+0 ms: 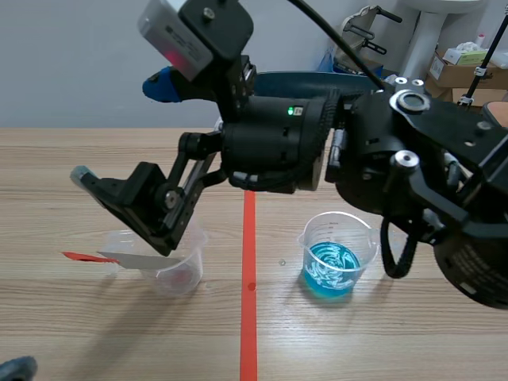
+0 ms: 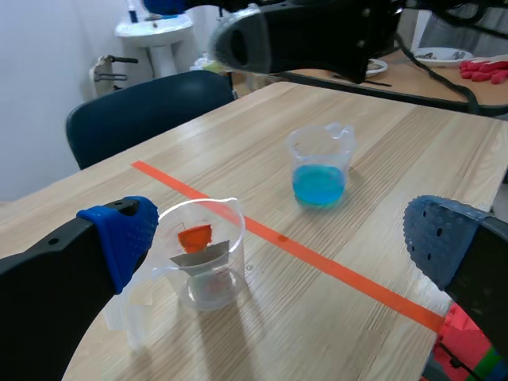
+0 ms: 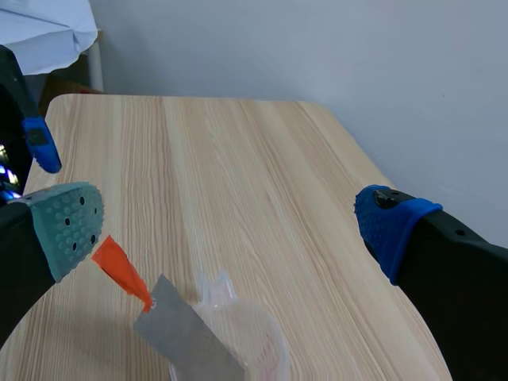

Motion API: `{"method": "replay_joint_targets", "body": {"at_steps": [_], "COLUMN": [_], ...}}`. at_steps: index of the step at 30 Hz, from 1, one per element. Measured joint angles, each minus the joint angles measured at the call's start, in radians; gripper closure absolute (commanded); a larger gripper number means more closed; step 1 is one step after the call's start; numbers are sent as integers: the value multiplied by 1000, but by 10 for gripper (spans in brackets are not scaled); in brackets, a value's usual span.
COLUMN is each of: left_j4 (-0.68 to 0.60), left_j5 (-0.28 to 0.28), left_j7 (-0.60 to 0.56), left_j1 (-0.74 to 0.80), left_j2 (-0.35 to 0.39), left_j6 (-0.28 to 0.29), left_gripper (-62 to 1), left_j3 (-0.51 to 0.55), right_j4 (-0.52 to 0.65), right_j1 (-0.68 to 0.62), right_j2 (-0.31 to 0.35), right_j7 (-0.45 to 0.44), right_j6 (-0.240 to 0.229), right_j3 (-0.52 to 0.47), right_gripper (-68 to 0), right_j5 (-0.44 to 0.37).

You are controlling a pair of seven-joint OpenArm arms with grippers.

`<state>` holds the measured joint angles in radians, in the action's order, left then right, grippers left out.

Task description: Do the redox reaction experiment

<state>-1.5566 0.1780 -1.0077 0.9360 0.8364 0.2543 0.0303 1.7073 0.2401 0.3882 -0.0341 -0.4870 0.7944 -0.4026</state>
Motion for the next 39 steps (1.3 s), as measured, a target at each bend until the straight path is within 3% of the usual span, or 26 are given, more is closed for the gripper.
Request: {"method": "replay_joint_targets", "body": {"at_steps": [7, 15, 18, 26, 31, 39], "left_j4": [0, -37, -76, -183, -188, -187], "left_j5": [5, 14, 16, 16, 9, 2], "left_j7": [-8, -1, 67, 202, 298, 353], "left_j1": [24, 86, 84, 56, -32, -130], "left_j2": [0, -2, -26, -124, -167, -214], "left_j6": [-34, -35, -35, -36, -35, -34], "left_gripper": [-623, -623, -623, -623, -623, -623], "left_j3": [24, 161, 216, 278, 278, 278], "right_j4": [86, 133, 147, 232, 316, 430], "right_j1": [-108, -271, -344, -557, -710, -949], "right_j2": [109, 216, 241, 266, 266, 266], "right_j7": [-14, -56, -63, -78, -78, -83], "right_j6": [24, 32, 36, 42, 43, 52], "right_j3": [-97, -256, -327, -521, -638, -774], "right_gripper": [-679, -679, -679, -679, -679, -679], "right_j5": [-47, -71, -78, -89, -89, -122]}}
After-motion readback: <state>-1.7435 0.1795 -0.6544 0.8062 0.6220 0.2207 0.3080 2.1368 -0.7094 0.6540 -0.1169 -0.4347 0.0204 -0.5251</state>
